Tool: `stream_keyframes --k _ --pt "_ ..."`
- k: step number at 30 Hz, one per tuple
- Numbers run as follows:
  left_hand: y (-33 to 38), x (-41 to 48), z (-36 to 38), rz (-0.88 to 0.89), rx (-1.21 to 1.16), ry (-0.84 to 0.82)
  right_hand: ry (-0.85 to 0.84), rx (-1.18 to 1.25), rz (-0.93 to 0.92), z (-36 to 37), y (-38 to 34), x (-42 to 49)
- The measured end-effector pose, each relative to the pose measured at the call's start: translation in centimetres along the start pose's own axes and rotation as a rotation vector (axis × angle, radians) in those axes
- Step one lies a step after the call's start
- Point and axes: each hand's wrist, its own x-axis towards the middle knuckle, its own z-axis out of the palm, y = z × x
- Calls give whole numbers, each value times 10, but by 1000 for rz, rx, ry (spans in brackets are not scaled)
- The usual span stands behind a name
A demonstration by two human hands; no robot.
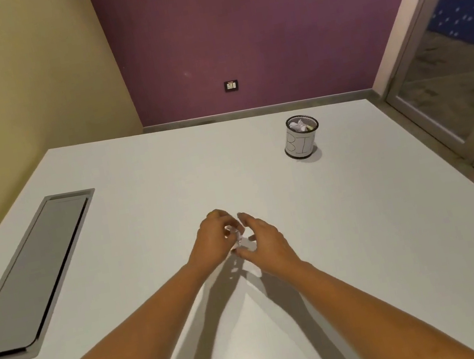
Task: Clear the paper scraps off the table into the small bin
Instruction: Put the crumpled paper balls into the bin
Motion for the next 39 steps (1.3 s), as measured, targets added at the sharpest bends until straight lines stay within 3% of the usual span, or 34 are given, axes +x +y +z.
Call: stream_keyframes --k 6,14,21,26,30,39 --pt "34 35 24 -81 -134 12 198 230 78 -29 13 20" --pt "39 79 51 -85 -223 -16 224 141 124 -69 48 59" --pt "-2 108 69 -180 81 9 335 89 96 -130 77 121" --pt "-28 123 75 -170 393 51 460 309 133 -170 88 174" --pt "-45 130 77 -208 515 48 533 64 66 -189 101 209" --pt "-57 136 80 -223 473 149 215 -94 147 -175 126 241"
